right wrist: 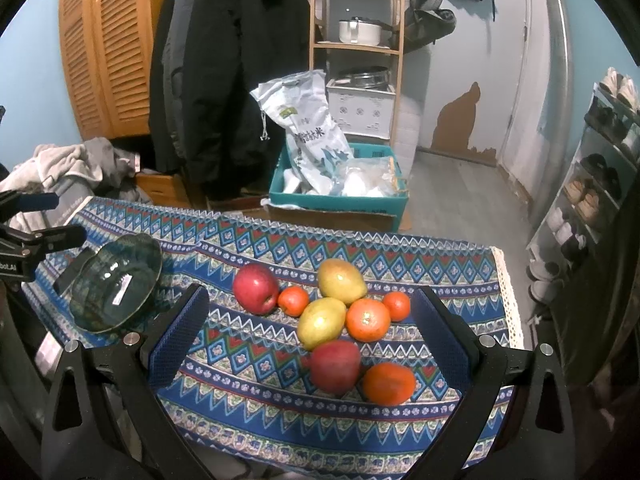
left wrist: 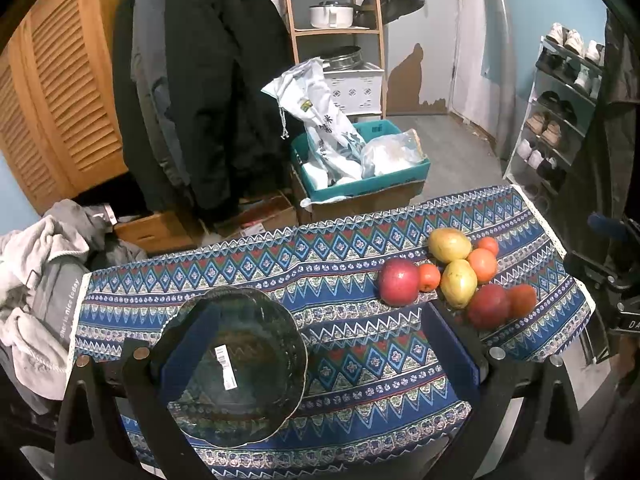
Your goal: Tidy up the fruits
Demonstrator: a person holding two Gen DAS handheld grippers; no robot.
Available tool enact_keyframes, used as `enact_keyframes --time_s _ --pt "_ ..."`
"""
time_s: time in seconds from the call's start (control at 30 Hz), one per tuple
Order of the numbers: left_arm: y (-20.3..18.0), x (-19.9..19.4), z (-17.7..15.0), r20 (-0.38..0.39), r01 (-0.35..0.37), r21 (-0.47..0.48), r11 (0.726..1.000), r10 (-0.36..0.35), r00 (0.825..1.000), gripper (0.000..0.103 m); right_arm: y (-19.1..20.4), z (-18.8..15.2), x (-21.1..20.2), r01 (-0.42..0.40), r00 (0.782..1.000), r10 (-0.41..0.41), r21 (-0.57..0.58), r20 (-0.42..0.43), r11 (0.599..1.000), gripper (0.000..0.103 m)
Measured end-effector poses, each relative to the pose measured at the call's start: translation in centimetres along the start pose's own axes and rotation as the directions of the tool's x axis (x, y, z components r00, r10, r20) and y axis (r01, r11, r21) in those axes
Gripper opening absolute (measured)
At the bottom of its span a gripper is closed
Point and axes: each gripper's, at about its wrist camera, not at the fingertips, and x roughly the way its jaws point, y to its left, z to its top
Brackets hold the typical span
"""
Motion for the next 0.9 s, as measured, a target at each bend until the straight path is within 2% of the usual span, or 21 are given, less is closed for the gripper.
enact_keyframes --time_s 0.9 --pt "-1.6 1.3 -0.1 -0.026 0.013 0.045 0.999 -0.012 1.0 0.102 -2.0 -1.2 0.4 0.038 0.999 -0.037 0.03 -0.037 0.999 0.1"
